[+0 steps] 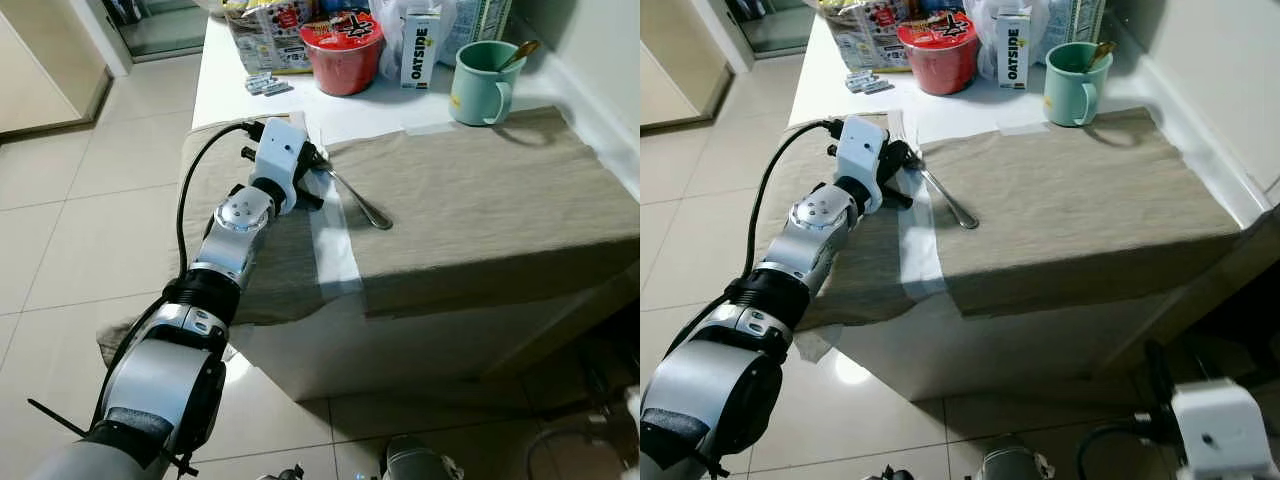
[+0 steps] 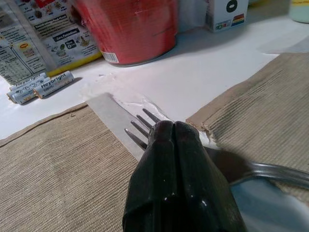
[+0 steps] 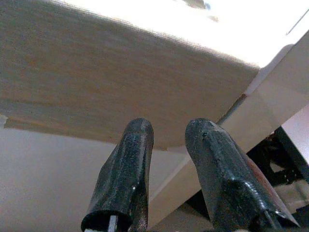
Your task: Setting the table
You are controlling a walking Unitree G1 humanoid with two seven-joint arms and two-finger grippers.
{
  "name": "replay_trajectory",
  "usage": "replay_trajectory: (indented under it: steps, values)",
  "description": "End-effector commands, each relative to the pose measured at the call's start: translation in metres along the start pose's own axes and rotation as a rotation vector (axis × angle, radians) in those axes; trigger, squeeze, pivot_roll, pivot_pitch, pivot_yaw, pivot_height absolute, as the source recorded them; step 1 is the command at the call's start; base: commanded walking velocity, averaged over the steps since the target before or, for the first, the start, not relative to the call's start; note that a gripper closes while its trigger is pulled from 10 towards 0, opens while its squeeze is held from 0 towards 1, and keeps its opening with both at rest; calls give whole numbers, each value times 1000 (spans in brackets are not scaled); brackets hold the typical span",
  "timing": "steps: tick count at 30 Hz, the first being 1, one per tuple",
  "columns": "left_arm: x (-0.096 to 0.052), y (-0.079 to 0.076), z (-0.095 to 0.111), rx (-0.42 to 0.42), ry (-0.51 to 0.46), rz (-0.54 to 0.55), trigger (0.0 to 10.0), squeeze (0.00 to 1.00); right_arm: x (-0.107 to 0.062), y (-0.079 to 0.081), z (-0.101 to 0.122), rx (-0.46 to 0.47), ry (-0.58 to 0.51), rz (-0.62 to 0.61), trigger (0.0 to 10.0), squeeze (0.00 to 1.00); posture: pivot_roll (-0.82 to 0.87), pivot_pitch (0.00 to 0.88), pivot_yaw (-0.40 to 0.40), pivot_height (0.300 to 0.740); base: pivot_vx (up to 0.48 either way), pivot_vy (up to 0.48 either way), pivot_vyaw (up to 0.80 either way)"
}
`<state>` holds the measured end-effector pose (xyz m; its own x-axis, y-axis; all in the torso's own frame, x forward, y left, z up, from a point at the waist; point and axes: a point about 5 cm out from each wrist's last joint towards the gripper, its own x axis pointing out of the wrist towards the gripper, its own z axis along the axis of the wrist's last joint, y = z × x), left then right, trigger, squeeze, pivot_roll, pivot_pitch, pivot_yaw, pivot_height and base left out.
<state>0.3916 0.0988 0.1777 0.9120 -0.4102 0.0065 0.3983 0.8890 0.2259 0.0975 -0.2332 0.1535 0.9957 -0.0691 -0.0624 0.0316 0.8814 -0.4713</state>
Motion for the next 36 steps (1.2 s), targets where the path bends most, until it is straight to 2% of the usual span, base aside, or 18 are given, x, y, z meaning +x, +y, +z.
replay_trajectory:
  steps: [1,2,6,7,9,10,13,18,19,21,26,31,36]
  values:
    - [-19,-25,-54,-29,191,-118,10000,0,-3,-3,4,1,-20,-13,10000,0,-397,174,127,740,0,0,0]
    - [-23,-37,-56,-41,177,-176,10000,0,-3,-3,5,4,-24,-17,10000,0,-391,175,128,740,0,0,0]
    - [-29,-46,-56,-58,162,-217,10000,0,-3,-2,5,7,-25,-19,10000,0,-385,175,130,740,0,0,0]
    - [-36,-57,-52,-82,140,-261,10000,0,-4,-1,5,8,-33,-19,10000,0,-380,177,133,740,0,0,0]
    - [-39,-61,-50,-90,130,-280,10000,0,-4,0,5,8,-37,-19,10000,0,-378,178,133,740,0,0,0]
    - [-46,-69,-45,-102,117,-321,10000,0,-4,1,5,8,-45,-17,10000,0,-371,179,136,740,0,0,0]
    - [-52,-73,-38,-97,98,-341,10000,0,-3,2,6,11,-54,-15,10000,0,-361,177,137,740,0,0,0]
    - [-48,-61,-27,-78,61,-289,10000,0,-3,3,7,19,-65,-13,10000,0,-353,174,137,740,0,0,0]
    - [-41,-50,-19,-35,33,-248,10000,0,-2,4,7,18,-71,-9,10000,0,-349,168,139,740,0,0,0]
    - [-33,-38,-15,-8,28,-207,10000,0,-2,5,7,21,-75,-12,10000,0,-348,164,140,740,0,0,0]
    - [-20,-21,-11,37,54,-163,10000,0,-1,7,9,29,-94,-18,10000,0,-352,151,144,740,0,0,0]
    - [-10,-21,-11,60,91,-176,10000,0,0,8,9,27,-105,-20,10000,0,-359,141,147,740,0,0,0]
    - [0,-28,-11,101,108,-204,10000,0,0,9,10,26,-120,-24,10000,0,-363,136,148,740,0,0,0]
